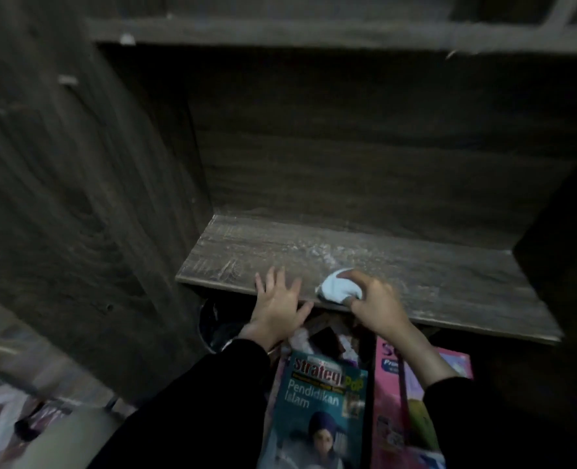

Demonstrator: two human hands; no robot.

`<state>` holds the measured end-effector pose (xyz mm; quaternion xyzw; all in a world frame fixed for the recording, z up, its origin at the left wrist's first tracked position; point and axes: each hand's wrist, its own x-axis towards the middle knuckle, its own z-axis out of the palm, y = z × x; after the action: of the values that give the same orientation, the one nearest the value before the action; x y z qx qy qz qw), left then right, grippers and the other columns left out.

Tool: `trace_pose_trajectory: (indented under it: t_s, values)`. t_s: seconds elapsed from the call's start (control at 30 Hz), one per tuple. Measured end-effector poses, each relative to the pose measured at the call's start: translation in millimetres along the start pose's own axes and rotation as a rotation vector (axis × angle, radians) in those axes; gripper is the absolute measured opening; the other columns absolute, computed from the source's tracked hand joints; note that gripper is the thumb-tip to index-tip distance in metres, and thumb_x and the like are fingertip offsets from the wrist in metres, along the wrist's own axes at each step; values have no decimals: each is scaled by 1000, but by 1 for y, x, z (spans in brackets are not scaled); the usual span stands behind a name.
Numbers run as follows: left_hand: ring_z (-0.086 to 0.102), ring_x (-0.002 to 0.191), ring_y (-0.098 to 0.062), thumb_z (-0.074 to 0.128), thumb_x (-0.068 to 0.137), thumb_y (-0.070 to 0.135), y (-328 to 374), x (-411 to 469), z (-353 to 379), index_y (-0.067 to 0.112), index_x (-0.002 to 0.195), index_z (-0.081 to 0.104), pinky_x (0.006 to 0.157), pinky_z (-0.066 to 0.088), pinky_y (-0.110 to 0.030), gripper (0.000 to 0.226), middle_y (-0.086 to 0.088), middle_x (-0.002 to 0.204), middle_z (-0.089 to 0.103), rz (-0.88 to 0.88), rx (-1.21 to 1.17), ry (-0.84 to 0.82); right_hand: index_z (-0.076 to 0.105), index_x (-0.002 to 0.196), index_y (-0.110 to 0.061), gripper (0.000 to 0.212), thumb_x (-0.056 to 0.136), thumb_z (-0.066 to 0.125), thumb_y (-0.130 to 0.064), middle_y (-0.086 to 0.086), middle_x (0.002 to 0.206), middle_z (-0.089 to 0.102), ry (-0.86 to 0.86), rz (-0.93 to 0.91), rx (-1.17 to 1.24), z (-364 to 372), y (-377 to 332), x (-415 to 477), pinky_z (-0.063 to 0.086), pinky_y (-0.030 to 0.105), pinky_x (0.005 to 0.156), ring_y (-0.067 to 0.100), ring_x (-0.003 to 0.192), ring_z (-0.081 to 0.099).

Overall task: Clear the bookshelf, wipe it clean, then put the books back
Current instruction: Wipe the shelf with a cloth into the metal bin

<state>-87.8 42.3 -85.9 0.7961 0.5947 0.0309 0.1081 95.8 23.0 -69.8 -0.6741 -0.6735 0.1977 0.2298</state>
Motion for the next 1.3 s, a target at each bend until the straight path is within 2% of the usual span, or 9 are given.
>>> trace_pose_trajectory:
  t_s: [0.1,0.23,0.3,0.43,0.6,0.8,0.97,1.07,1.3]
  values:
    - [-5,147,-24,64,88,42,54,-6,-66,37,151,4,119,6,-39,87,-7,160,-9,300,-351,77,64,104,-23,33,74,68,-8,0,101,66,84,30,212,-64,-11,-16,35,20,70,20,96,60]
    - [10,146,-19,75,76,46,136,-16,-160,60,139,-17,118,16,-33,112,-2,161,-4,801,-140,329,58,95,-21,31,67,71,-16,-2,90,68,157,-32,299,-183,-31,-49,50,30,68,19,84,63]
    - [37,135,-22,73,79,37,171,-18,-203,51,146,-6,110,34,-39,104,-5,157,20,942,-28,505,60,99,-16,40,59,67,-18,-1,92,70,233,-95,377,-246,-43,-67,53,33,79,18,90,65]
    - [62,98,-25,67,78,19,224,-16,-272,19,142,41,78,51,-39,68,-5,116,64,1079,2,840,57,106,-13,45,65,78,-11,-7,96,69,237,-246,397,-353,-62,-99,48,12,77,-1,89,63]
    - [65,86,-32,72,78,14,288,3,-305,9,126,59,71,54,-43,50,-12,107,69,990,-55,907,53,125,-28,51,82,63,-1,-10,110,61,476,-254,-54,-411,-43,-91,37,4,79,3,99,54]
    - [49,124,-29,46,98,10,331,60,-299,30,147,33,90,44,-39,55,-9,148,42,682,182,783,58,131,-25,57,83,50,4,15,118,52,753,-97,-230,-407,12,-28,30,27,93,31,114,45]
    - [36,136,-28,51,96,27,331,80,-295,31,148,31,110,31,-43,56,-7,149,40,582,-13,415,55,134,-25,55,86,46,-1,4,133,57,459,-83,-62,-409,18,-12,33,17,88,18,118,52]
    - [10,148,-23,31,101,48,325,88,-295,29,152,17,118,5,-48,57,-6,160,16,528,-67,226,45,141,-31,44,98,36,-29,-3,150,40,313,-6,67,-410,18,-3,25,29,111,16,136,36]
    - [0,148,-22,15,105,34,324,98,-290,22,153,-2,117,-2,-47,53,-10,161,3,425,-18,185,22,149,-40,47,102,23,-36,-7,159,17,234,161,-265,-410,14,18,10,47,116,21,146,16]
